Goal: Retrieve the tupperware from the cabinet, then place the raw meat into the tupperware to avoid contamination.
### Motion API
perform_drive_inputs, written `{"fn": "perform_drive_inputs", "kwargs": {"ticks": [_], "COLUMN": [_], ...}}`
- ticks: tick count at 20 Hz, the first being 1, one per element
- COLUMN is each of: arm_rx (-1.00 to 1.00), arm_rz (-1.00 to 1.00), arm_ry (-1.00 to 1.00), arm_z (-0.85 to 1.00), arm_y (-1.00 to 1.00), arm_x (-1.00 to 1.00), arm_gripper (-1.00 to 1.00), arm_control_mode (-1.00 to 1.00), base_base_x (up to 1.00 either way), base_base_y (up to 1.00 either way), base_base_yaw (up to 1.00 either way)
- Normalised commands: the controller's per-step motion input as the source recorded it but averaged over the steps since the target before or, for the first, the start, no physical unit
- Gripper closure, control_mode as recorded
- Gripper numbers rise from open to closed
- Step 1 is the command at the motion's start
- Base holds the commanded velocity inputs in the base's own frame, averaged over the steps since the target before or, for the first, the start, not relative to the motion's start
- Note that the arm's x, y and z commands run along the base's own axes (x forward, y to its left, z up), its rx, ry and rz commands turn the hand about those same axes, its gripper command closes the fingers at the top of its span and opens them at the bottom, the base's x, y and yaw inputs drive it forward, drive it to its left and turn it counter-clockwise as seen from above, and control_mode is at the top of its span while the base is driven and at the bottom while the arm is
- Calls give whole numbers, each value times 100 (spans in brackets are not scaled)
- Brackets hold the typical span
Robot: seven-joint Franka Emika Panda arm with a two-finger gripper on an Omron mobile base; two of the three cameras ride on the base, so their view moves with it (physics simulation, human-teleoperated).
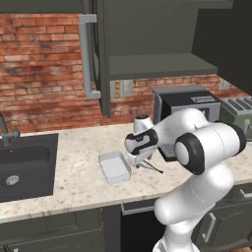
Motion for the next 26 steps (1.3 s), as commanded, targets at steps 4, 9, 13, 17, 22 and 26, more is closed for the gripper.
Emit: {"fn": "perform_drive_inputs", "kwargs": {"ticks": [4,9,13,17,22,26], "arm_rx": [5,9,9,2,0,-7], "arm_rz": [0,0,0,0,0,0], "arm_ry": [-1,-6,-4,0,1,4], "arm_z": [-32,-30,-28,-6,0,14], "arm_y": [0,0,0,0,2,15], "arm_x": [0,-2,-1,0,0,0], "arm_gripper": [-100,-100,100,100,100,100], "arm_control_mode": [-100,-100,-100,-100,-100,-100], "base_base_x": [0,0,0,0,0,0], "base_base_y": [0,0,0,0,0,0], "base_base_yaw": [0,0,0,0,0,0]}}
